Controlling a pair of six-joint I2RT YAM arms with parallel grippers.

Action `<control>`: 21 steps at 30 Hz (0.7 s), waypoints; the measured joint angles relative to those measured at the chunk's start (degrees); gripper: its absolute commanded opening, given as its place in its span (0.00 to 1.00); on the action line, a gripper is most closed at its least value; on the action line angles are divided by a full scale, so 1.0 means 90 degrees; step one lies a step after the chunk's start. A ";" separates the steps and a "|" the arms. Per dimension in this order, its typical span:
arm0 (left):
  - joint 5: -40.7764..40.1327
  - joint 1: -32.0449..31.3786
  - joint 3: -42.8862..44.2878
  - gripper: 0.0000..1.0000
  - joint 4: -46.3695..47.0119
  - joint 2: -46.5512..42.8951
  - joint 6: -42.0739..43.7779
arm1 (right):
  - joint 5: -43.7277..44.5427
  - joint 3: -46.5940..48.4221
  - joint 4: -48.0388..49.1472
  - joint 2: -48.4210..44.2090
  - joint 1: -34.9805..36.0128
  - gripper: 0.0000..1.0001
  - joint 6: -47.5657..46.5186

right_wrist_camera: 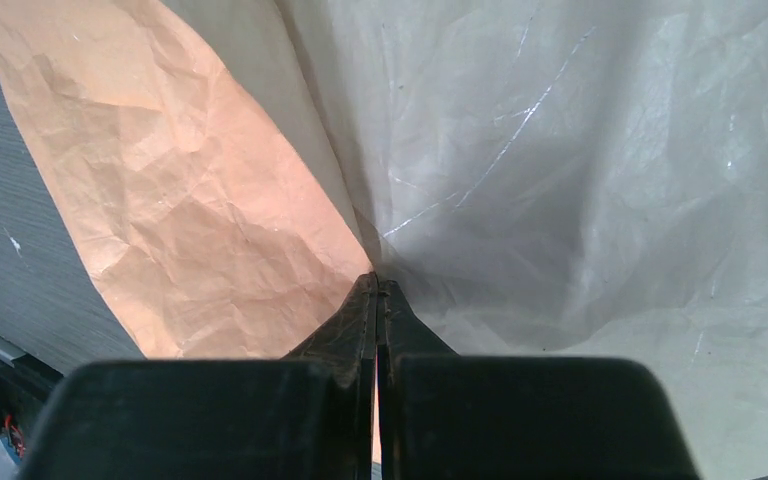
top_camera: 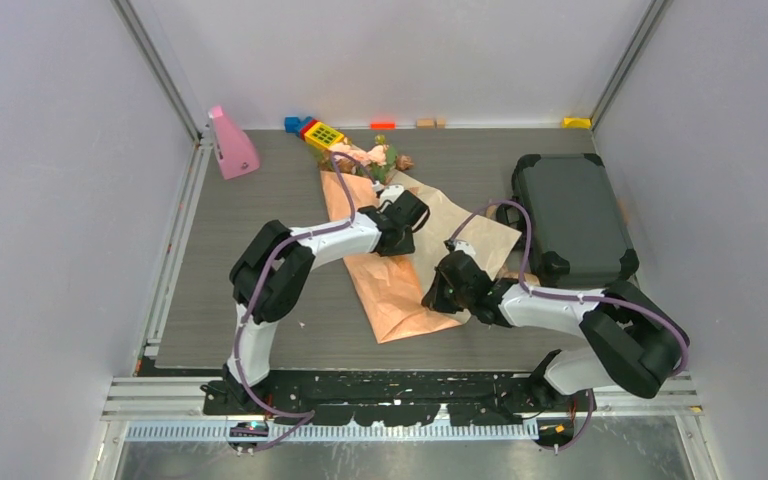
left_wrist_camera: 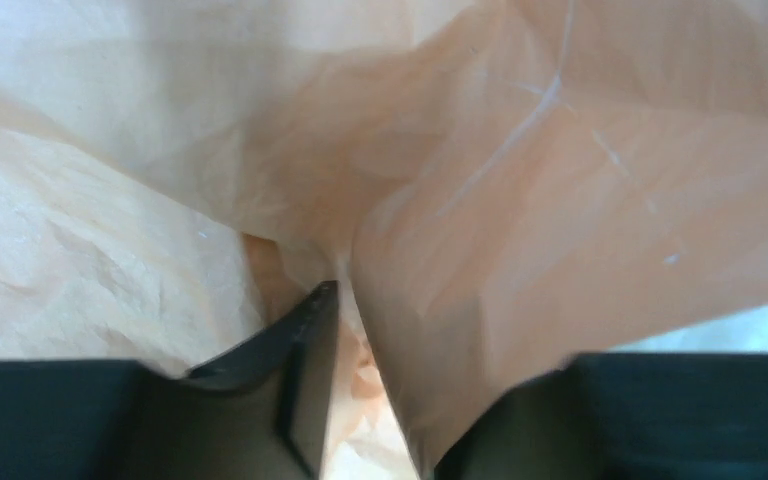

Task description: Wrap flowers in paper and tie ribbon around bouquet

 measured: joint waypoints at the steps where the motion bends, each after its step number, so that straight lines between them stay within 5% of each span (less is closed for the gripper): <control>1: 0.0036 -0.0002 -0.0010 0.48 -0.0015 -0.0049 0.0061 | 0.0002 -0.0017 0.0041 0.0002 0.0000 0.01 0.0005; 7: 0.0243 -0.0027 -0.0148 0.70 -0.0219 -0.0828 0.0406 | 0.0056 -0.0036 0.0129 0.0027 0.0000 0.01 0.0044; 13: 0.0039 -0.0046 -0.0908 0.92 -0.0440 -0.2606 0.0731 | 0.0107 -0.0039 0.0129 0.0027 0.0000 0.01 0.0073; 21: 0.0369 0.0406 -0.2737 0.81 -0.0413 -0.4080 0.0665 | 0.0124 -0.0046 0.0129 0.0024 0.0000 0.01 0.0134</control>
